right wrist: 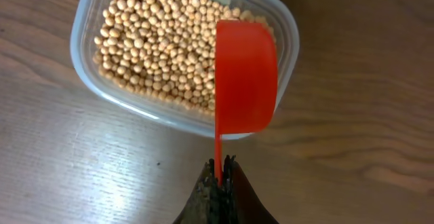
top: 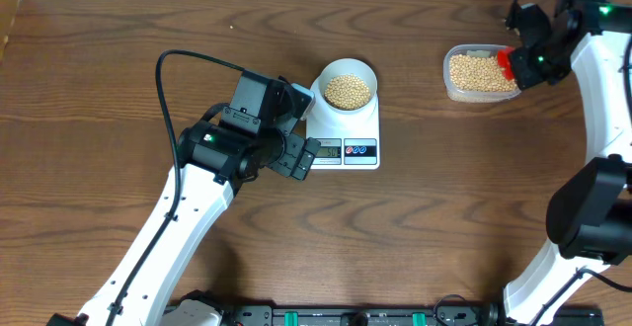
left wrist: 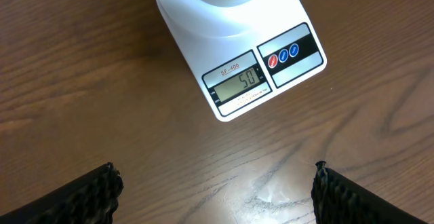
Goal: Scoop item into bowl and weigh 50g on scale
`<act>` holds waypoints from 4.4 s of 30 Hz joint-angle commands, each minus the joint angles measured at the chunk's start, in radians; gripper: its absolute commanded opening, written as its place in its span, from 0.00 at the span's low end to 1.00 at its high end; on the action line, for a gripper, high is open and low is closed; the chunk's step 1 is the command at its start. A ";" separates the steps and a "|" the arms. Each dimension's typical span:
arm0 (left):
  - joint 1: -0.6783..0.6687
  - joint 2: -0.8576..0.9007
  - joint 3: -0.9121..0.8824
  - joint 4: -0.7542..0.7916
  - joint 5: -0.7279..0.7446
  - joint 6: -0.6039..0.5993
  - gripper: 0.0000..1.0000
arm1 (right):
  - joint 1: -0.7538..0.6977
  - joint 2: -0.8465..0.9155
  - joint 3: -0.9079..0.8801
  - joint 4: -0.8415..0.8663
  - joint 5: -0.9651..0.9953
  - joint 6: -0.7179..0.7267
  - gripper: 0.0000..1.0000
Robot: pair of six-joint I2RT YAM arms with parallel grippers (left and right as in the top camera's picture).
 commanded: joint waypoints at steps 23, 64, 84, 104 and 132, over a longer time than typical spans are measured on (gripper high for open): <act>0.003 0.005 -0.003 -0.002 -0.009 0.002 0.92 | 0.076 -0.026 0.021 0.021 0.136 -0.028 0.01; 0.003 0.005 -0.003 -0.002 -0.010 0.002 0.92 | -0.134 -0.109 0.011 0.027 -0.540 0.581 0.02; 0.003 0.005 -0.003 -0.003 -0.009 0.002 0.92 | -0.134 -0.109 -0.259 0.275 -0.438 0.941 0.02; 0.003 0.005 -0.003 -0.002 -0.010 0.002 0.92 | -0.136 -0.109 -0.275 0.231 -0.428 0.945 0.99; 0.003 0.005 -0.003 -0.003 -0.010 0.002 0.92 | -0.153 -0.111 -0.273 0.151 -0.451 0.945 0.99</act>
